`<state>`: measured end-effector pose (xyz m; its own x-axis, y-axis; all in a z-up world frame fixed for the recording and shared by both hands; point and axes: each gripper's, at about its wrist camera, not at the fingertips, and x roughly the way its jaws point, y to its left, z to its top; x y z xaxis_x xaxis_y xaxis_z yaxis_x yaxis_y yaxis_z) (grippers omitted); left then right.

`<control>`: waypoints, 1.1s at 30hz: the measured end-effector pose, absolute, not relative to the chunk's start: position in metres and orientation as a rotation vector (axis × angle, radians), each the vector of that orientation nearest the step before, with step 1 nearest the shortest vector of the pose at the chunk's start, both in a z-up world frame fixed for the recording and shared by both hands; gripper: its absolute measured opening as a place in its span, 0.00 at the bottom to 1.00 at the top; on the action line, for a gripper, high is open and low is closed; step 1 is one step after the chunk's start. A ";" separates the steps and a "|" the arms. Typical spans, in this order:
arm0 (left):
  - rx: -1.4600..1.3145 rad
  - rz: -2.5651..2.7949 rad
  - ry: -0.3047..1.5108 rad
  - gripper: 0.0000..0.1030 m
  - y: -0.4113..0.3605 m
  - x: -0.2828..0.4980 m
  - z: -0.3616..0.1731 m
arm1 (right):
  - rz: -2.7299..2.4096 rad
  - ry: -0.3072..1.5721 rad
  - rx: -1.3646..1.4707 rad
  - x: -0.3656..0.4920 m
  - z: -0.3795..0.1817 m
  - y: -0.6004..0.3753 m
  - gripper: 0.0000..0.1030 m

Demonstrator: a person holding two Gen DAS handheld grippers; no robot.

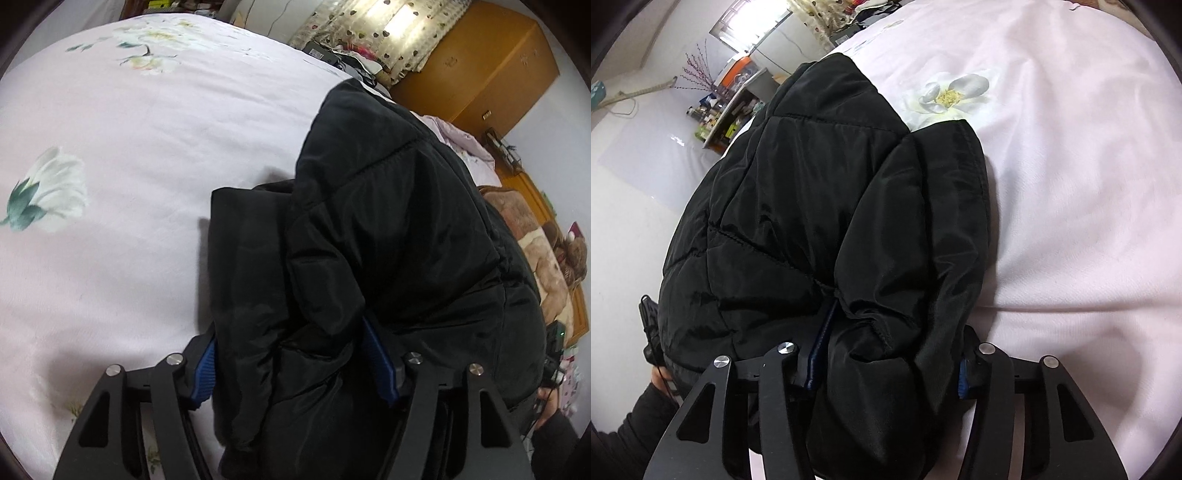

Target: Fold large clothes

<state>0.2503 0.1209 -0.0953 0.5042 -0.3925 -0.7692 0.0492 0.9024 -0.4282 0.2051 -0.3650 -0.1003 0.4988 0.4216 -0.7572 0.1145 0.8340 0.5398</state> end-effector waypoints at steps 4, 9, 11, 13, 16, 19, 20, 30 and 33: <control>-0.356 -0.258 1.003 0.63 0.118 0.248 -0.093 | 0.179 1.044 0.570 0.208 -0.097 -0.353 0.47; -0.337 -0.241 1.001 0.51 0.113 0.248 -0.087 | 0.162 1.041 0.540 0.210 -0.092 -0.344 0.41; -0.305 -0.232 1.002 0.44 0.110 0.246 -0.083 | 0.156 1.040 0.531 0.209 -0.089 -0.342 0.35; -0.261 -0.222 1.007 0.38 0.105 0.245 -0.077 | 0.143 1.043 0.504 0.208 -0.083 -0.337 0.31; -0.213 -0.204 1.003 0.28 0.099 0.244 -0.061 | 0.121 1.039 0.470 0.204 -0.071 -0.330 0.25; -0.183 -0.191 0.978 0.24 0.101 0.235 -0.043 | 0.107 1.022 0.440 0.202 -0.055 -0.325 0.21; -0.185 -0.191 0.968 0.23 0.102 0.232 -0.037 | 0.110 1.014 0.433 0.200 -0.048 -0.323 0.21; -0.213 -0.196 0.865 0.15 0.126 0.182 0.013 | 0.148 0.936 0.391 0.160 0.005 -0.310 0.20; -0.211 -0.195 0.849 0.10 0.130 0.176 0.021 | 0.155 0.924 0.388 0.155 0.011 -0.305 0.20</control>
